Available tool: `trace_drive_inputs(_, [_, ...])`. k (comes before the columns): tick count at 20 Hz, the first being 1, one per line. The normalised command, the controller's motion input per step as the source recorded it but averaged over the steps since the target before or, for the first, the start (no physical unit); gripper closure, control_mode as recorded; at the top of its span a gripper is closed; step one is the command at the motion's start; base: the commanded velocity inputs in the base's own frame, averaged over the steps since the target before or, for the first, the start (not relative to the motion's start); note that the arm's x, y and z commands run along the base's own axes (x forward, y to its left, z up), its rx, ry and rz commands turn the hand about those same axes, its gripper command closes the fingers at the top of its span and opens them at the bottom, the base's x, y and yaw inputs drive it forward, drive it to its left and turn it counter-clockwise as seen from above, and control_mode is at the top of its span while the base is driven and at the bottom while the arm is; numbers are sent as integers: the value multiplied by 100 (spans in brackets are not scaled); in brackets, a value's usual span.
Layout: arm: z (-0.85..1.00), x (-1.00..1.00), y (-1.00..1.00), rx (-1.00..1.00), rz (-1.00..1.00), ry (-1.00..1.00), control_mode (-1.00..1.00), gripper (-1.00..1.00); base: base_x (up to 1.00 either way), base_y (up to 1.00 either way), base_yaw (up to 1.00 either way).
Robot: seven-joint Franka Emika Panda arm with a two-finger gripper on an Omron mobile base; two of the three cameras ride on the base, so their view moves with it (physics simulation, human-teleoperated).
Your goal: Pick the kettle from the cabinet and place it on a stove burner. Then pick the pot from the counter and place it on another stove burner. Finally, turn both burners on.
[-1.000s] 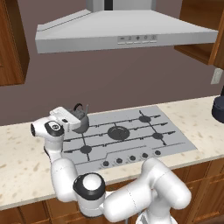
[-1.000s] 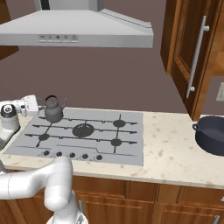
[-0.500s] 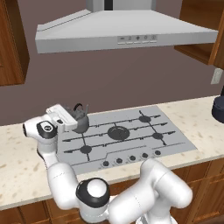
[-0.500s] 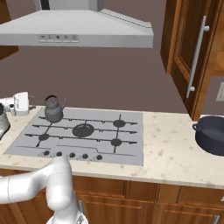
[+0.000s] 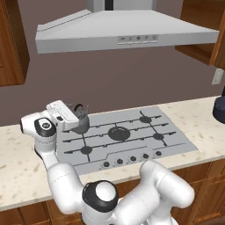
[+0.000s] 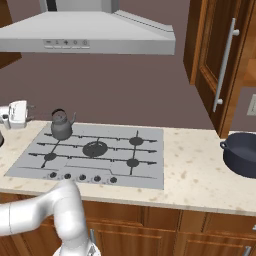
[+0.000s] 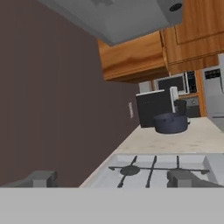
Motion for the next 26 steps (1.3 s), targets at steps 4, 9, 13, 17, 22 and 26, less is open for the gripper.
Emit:
trace_drive_inputs(4, [13,-13,-45,0,0,0,-100,-100,0,0,0])
trace_drive_inputs(9, [16,-14,-63,0,0,-6,-100,-100,0,0,0])
trace_drive_inputs(13, [27,-35,-55,1,0,-13,-100,-100,0,0,0])
trace_drive_inputs(17, [29,-68,-13,5,-5,-18,-100,-100,0,0,0])
trace_drive_inputs(22, [30,-75,-5,16,-5,-16,-100,-100,0,0,0])
trace_drive_inputs(26, [29,-81,-23,24,-8,-9,-100,-100,0,0,0])
